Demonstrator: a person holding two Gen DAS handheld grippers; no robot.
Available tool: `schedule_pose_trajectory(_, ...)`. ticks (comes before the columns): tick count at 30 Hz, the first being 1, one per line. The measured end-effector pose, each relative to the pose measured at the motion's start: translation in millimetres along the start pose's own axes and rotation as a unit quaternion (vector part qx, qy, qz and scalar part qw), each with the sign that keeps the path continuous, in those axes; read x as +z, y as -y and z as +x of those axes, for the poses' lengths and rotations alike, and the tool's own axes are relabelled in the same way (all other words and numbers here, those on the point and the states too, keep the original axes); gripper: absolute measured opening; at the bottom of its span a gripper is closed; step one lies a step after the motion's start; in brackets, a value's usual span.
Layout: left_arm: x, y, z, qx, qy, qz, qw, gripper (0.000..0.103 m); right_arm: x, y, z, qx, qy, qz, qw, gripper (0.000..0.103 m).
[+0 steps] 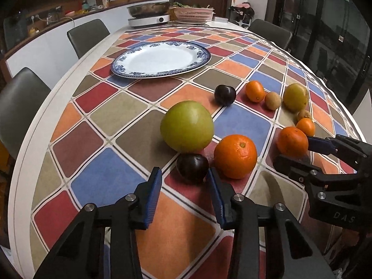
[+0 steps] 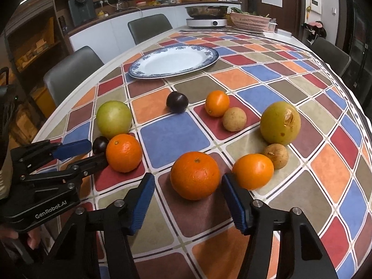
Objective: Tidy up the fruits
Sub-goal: 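Reach the left tool toward the dark plum while the right tool reaches toward an orange, then close the left tool on the dark plum while the right tool closes on the orange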
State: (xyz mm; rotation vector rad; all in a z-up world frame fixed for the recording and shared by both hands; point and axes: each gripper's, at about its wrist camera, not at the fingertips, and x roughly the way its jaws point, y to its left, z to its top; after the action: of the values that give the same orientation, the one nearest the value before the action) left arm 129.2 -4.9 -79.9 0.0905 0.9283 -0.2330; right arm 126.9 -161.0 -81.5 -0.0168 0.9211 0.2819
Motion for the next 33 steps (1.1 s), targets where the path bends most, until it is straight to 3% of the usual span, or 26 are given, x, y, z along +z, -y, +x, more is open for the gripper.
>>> schedule_pose_trajectory(10, 4.7, -1.3, 5.8, -0.010, -0.001, -0.005, 0.9999, 0.030, 2.8, 1.7, 4.1, -0.001, -0.003, 0.002, 1.000, 0.055)
schedule_pose_trajectory(14, 3.5, -0.5, 4.7, -0.009, -0.002, -0.007, 0.9999, 0.028, 4.2, 2.3, 4.0, -0.006, 0.000, -0.003, 1.000, 0.043)
schedule_pose_trajectory(33, 0.7, 5.1, -37.0, -0.005, 0.020, -0.025, 0.9995, 0.028, 8.2, -5.4, -23.5, 0.012, 0.032, -0.022, 0.999, 0.042)
